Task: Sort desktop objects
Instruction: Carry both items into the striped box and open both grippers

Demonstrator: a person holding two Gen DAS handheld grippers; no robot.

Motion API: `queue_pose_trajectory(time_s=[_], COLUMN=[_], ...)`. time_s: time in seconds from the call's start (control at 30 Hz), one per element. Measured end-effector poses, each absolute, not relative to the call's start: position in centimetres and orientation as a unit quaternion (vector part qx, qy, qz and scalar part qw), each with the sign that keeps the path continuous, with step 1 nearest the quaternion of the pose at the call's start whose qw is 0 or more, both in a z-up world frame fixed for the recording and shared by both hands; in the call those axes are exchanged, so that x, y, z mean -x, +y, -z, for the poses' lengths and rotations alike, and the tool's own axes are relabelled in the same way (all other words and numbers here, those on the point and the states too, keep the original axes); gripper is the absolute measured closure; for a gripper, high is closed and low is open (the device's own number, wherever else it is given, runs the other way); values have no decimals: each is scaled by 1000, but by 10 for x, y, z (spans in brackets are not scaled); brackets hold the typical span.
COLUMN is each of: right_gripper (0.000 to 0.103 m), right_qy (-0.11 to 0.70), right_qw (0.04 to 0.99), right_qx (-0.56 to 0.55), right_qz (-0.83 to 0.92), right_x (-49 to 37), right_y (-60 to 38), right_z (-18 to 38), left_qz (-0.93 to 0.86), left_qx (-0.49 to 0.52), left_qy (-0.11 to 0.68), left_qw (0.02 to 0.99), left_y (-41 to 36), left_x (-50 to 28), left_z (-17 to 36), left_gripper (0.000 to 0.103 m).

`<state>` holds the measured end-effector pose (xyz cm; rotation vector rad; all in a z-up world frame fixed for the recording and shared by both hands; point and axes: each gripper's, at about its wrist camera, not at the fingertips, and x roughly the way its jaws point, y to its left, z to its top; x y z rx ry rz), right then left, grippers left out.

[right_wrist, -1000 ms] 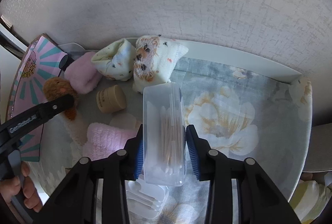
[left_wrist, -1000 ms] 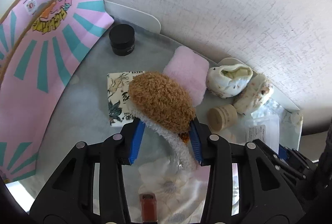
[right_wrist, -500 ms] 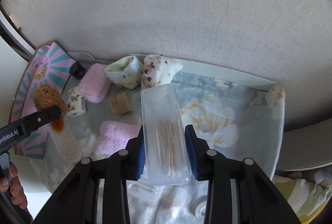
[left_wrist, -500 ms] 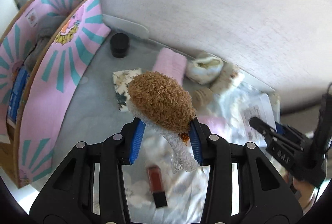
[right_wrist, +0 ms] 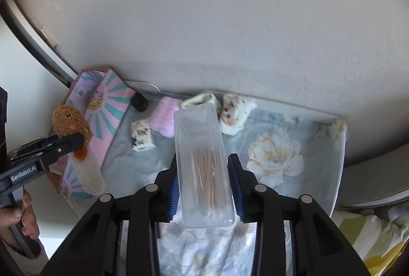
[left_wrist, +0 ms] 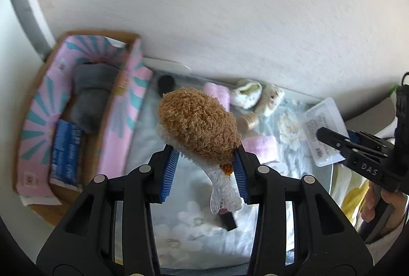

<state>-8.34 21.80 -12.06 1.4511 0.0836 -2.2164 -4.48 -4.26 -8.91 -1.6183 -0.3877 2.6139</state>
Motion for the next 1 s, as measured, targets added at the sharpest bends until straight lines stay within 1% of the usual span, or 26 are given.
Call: queue_pose_trajectory(time_s=[0.3, 0.47, 0.77, 1.0], right_gripper=[71, 71, 71, 71], right_qy=[36, 49, 73, 104], right_qw=[268, 294, 348, 391], right_qx=[-498, -488, -482, -486], right_qz=[824, 820, 801, 775], right_x=[78, 74, 69, 61], right_y=[171, 136, 63, 0], right_z=[93, 85, 79, 87], left_qz=[-862, -865, -862, -853], left_qx=[491, 483, 488, 505], left_qy=[-122, -120, -104, -92], left_qw=[-27, -61, -89, -95], left_y=[-110, -146, -195, -218], left_x=[28, 18, 2, -8], left_z=[54, 45, 45, 54], left_gripper=[66, 66, 66, 66])
